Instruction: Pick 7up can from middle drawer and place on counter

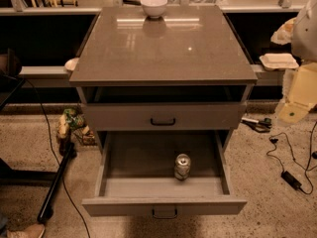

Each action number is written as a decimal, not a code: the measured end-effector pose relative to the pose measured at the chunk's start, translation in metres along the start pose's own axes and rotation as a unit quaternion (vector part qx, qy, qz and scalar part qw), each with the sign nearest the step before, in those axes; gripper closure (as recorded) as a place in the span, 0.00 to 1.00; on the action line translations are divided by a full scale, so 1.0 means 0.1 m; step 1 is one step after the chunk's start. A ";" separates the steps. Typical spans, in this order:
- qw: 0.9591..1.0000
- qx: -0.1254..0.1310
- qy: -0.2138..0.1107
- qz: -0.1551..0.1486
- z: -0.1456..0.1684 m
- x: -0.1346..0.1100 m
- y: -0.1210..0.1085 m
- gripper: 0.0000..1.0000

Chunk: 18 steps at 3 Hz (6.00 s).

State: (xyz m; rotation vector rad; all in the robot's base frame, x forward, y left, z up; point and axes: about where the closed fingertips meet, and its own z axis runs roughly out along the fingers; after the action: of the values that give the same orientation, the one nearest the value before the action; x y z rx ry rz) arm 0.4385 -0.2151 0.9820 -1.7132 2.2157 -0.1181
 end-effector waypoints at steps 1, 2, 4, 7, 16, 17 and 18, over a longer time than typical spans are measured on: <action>1.000 0.000 0.000 0.000 0.00 0.00 0.00 0.00; 0.999 -0.013 -0.032 0.028 0.17 0.03 0.08 0.00; 0.971 -0.077 -0.154 0.168 1.23 -0.05 0.54 0.00; 0.923 -0.099 -0.230 0.292 2.17 -0.55 0.82 0.00; 0.906 0.009 -0.291 0.307 5.39 -0.46 0.36 0.00; 0.904 0.020 -0.298 0.306 5.60 -0.48 0.31 0.00; 0.902 0.030 -0.298 0.310 5.77 -0.44 0.32 0.18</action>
Offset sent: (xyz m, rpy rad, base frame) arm -0.0051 0.0040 -0.0607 0.2563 0.0662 -0.0924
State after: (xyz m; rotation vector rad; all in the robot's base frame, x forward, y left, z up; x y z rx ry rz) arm 0.5988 -0.0850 0.4407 -0.7767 2.1066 0.4287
